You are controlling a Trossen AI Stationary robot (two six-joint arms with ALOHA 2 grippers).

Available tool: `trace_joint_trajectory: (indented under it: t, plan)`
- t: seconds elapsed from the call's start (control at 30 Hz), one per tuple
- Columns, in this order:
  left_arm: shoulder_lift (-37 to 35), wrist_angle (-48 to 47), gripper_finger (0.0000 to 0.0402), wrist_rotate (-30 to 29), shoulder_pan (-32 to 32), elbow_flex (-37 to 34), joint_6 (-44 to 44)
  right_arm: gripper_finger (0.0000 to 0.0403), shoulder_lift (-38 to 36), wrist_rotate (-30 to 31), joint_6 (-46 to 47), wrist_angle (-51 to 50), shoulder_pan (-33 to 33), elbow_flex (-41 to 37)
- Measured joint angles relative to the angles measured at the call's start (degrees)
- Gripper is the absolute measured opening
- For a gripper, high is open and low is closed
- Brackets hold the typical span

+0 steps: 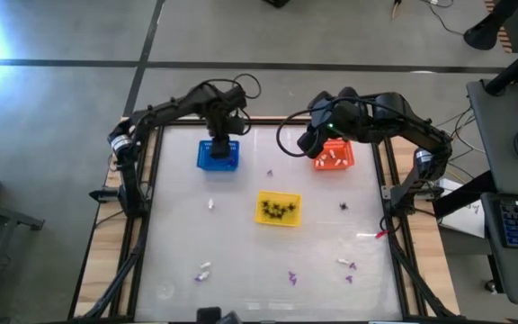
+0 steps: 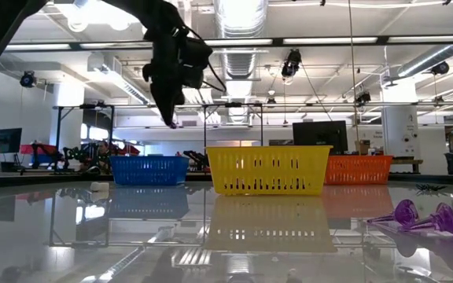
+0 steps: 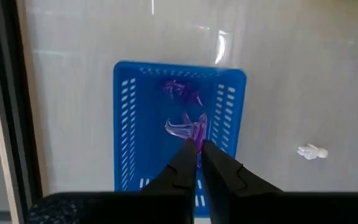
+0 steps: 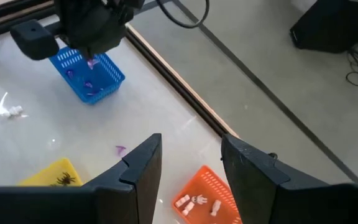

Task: Sort Halloween decoration
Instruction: Put the purple witch hat toy into the blue bin, then put the white skeleton toy into the orange bin

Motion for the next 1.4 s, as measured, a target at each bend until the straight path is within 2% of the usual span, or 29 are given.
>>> trace_joint_trajectory:
  t: [0.23,0.43,0.53,0.73,1.1,1.3,1.4]
  plan:
    - [0.0,1.0,0.0,0.0,0.6,-5.5,-0.9,0.016,0.1,0.0,-3.9,0.0,-0.2,0.0]
    - [0.0,9.3,0.0,0.0,0.8,-11.3,-1.0,0.016,0.2,0.0,-6.3,0.0,-0.2,0.0]
    - [0.1,9.7,0.0,-0.1,0.9,-12.7,-1.2,0.016,0.2,0.0,-6.4,0.0,-0.2,0.0]
    - [0.2,9.7,0.001,-0.1,1.3,-13.5,-2.3,0.016,0.2,0.0,-7.8,0.0,-0.2,0.0]
    - [-0.1,8.2,0.0082,0.1,1.3,-13.5,-6.4,0.016,0.2,-4.6,-8.0,0.0,-0.2,0.0]
    - [-3.3,8.8,0.0088,6.4,1.2,-13.5,-7.5,0.016,0.4,-4.6,-7.9,0.0,-0.2,0.0]
    - [-6.6,8.8,0.0088,7.8,1.1,-13.5,-9.0,0.016,0.4,-4.6,-7.9,0.0,-0.2,-0.4]
